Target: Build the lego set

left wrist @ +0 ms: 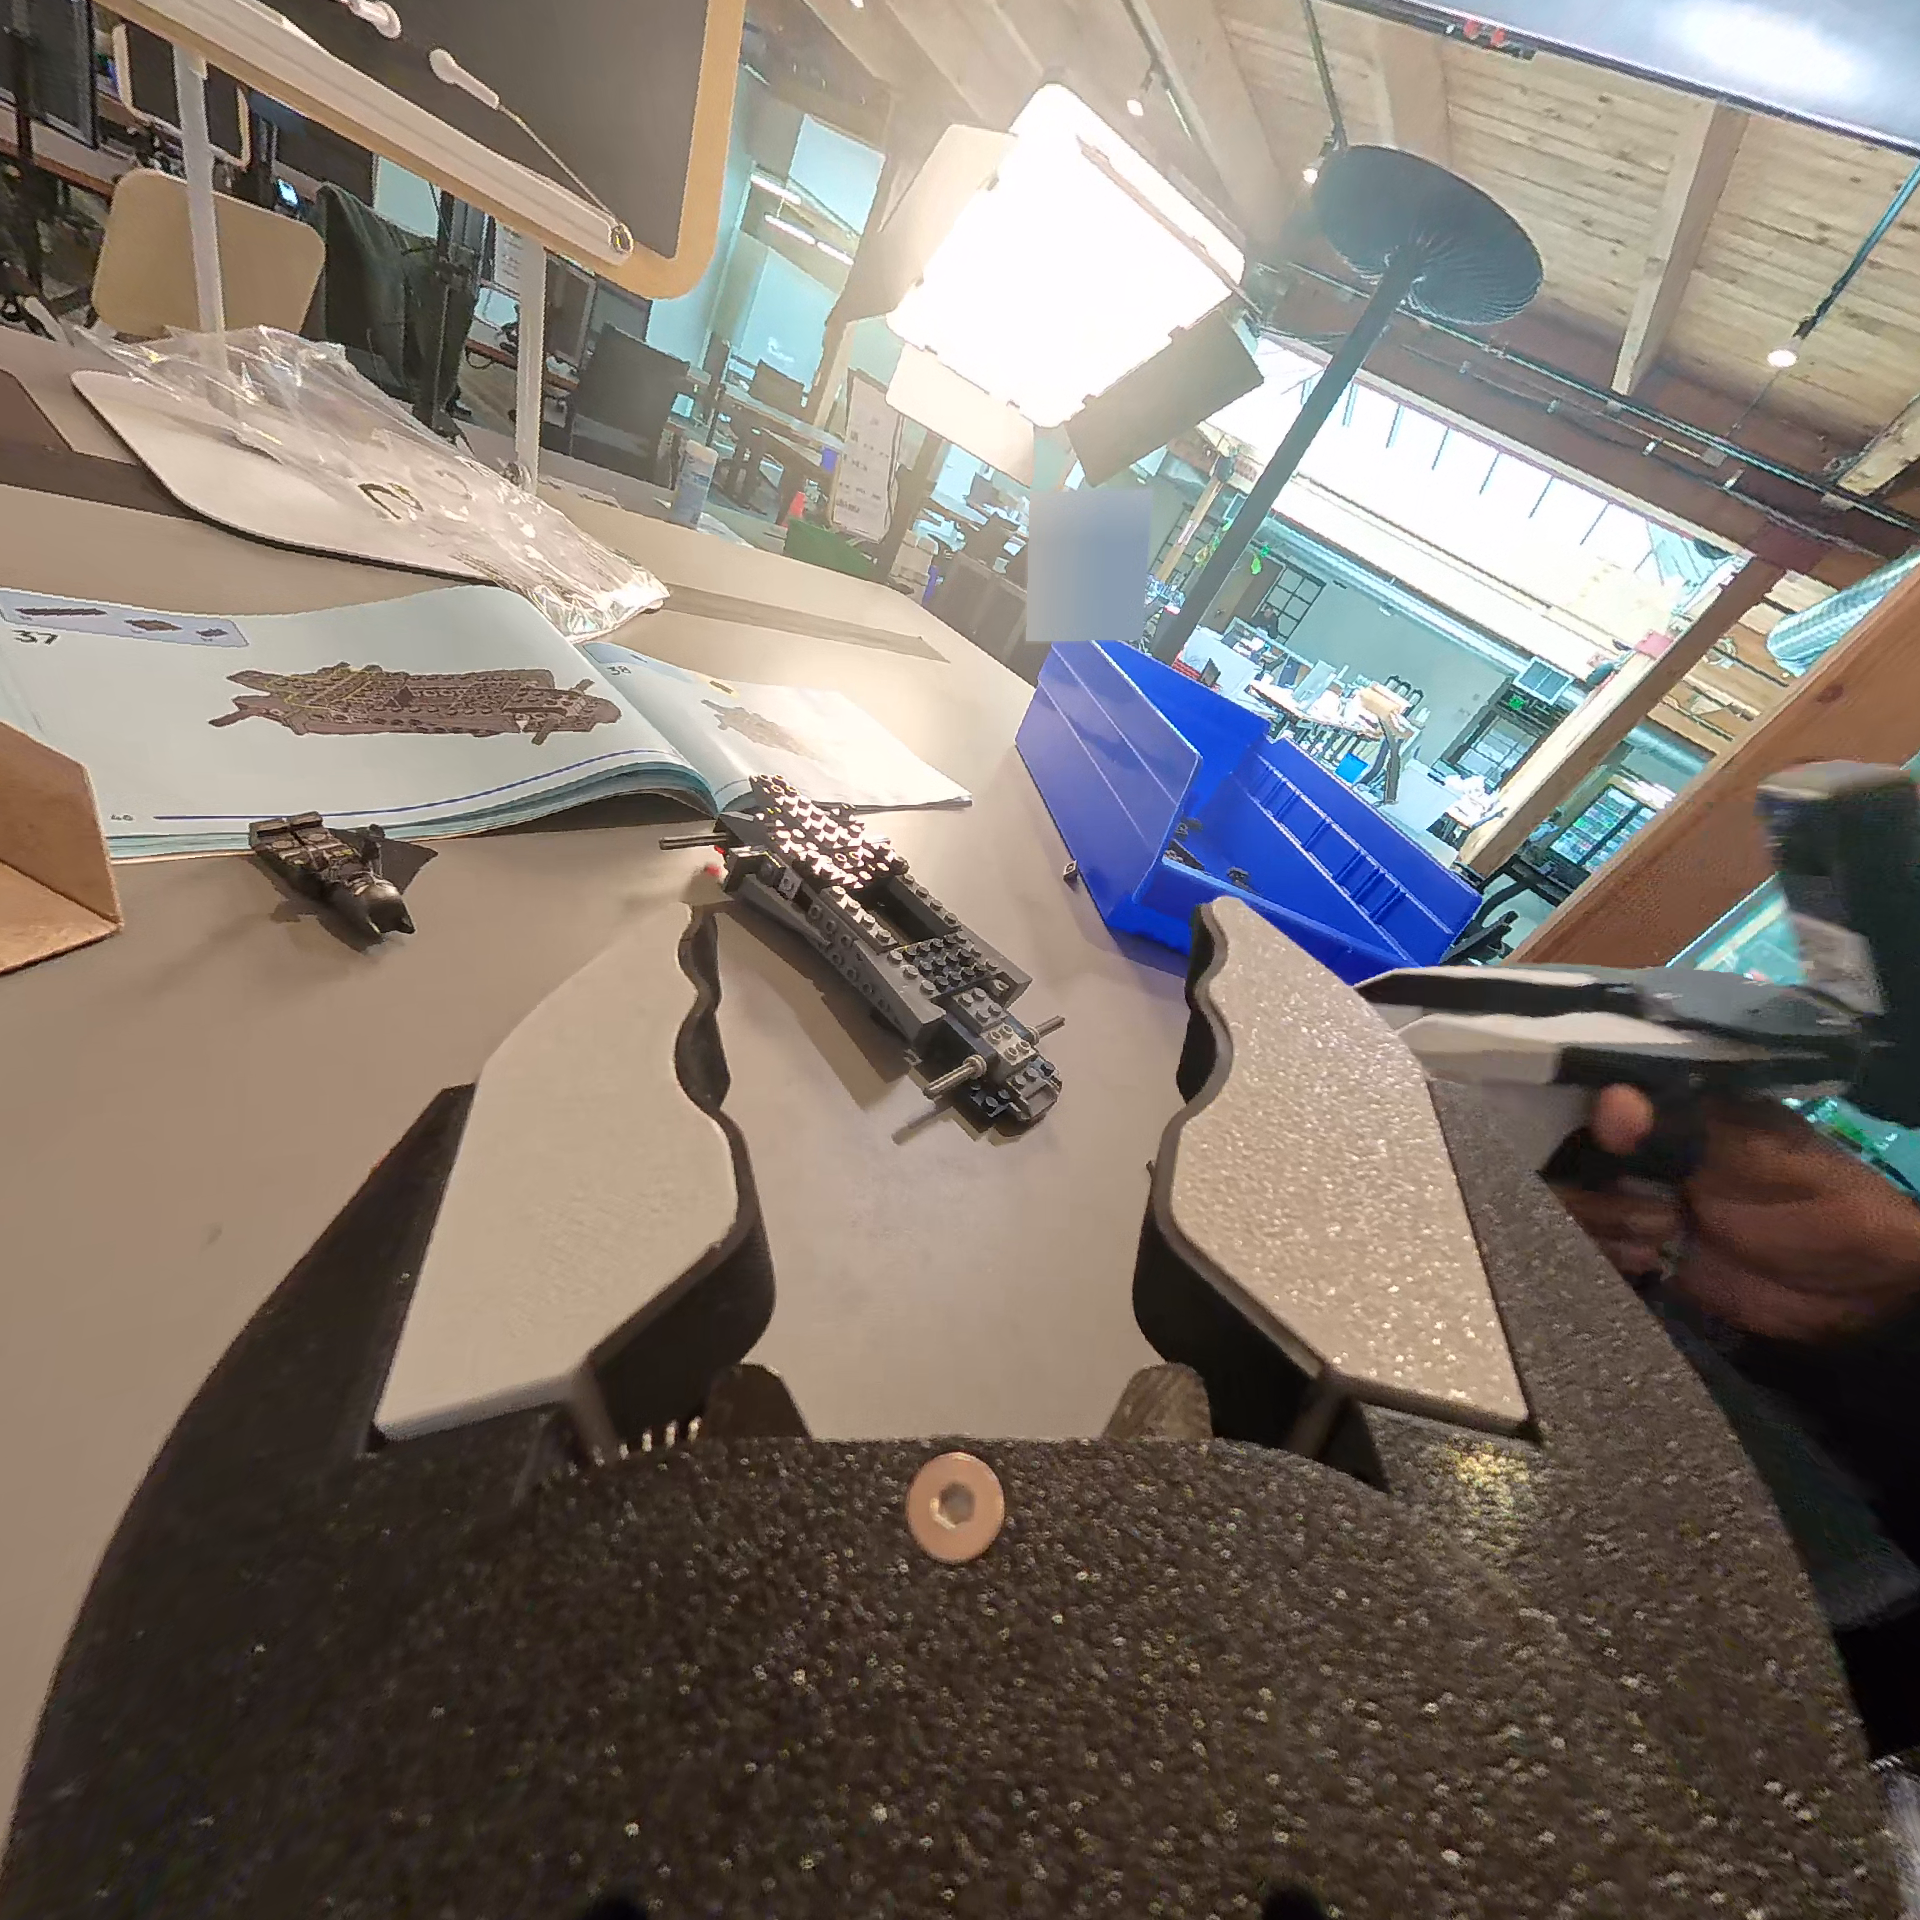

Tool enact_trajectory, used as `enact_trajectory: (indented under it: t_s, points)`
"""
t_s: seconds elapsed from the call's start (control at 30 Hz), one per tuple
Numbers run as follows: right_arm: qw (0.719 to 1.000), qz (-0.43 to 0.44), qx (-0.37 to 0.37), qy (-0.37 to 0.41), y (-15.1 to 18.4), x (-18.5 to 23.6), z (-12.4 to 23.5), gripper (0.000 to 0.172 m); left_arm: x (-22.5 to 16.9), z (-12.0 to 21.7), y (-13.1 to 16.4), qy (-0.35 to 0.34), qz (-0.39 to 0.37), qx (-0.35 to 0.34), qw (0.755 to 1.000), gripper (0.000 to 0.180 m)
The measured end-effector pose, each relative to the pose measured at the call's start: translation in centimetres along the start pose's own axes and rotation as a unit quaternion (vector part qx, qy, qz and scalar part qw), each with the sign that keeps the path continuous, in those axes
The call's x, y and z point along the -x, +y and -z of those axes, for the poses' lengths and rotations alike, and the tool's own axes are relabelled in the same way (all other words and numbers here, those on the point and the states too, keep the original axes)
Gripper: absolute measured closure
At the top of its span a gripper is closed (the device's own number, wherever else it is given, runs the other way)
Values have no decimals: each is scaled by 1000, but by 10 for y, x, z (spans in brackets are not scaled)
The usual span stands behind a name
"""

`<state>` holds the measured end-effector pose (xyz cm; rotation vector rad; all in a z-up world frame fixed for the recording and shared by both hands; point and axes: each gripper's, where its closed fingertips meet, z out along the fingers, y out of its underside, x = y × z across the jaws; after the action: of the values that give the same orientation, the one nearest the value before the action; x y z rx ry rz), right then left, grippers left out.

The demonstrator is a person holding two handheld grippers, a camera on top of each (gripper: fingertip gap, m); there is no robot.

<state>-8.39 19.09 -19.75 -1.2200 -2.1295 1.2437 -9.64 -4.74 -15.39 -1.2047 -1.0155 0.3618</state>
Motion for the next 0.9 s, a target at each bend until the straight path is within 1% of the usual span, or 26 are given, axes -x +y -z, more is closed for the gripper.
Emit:
enact_trajectory:
  t_s: [0.07,0.1,0.2,0.27,0.3,0.4,0.57,0.73,0.9]
  points:
    - [999,6,-25,43,-3,-38,48,124,0,-1,1,0,1,5,1000,94]
    - [997,8,-29,72,1,-63,74,124,0,-2,2,2,1,9,1000,94]
    - [987,-33,-12,159,30,-144,147,122,-5,-6,4,11,-3,15,1000,94]
    - [981,-70,-7,184,48,-175,179,121,-7,-8,7,15,-5,23,1000,95]
    - [978,-75,-9,192,53,-183,189,121,-7,-9,8,15,-6,27,1000,95]
    - [978,-55,-7,200,56,-181,196,122,-6,-8,7,12,-2,25,1000,97]
    - [983,-14,2,183,48,-152,176,123,-5,-8,7,15,3,23,1000,98]
    - [987,-8,-18,159,25,-129,172,124,-5,-5,4,17,6,13,1000,98]
    - [991,26,-25,133,4,-107,164,124,-6,1,1,14,2,-3,1000,98]
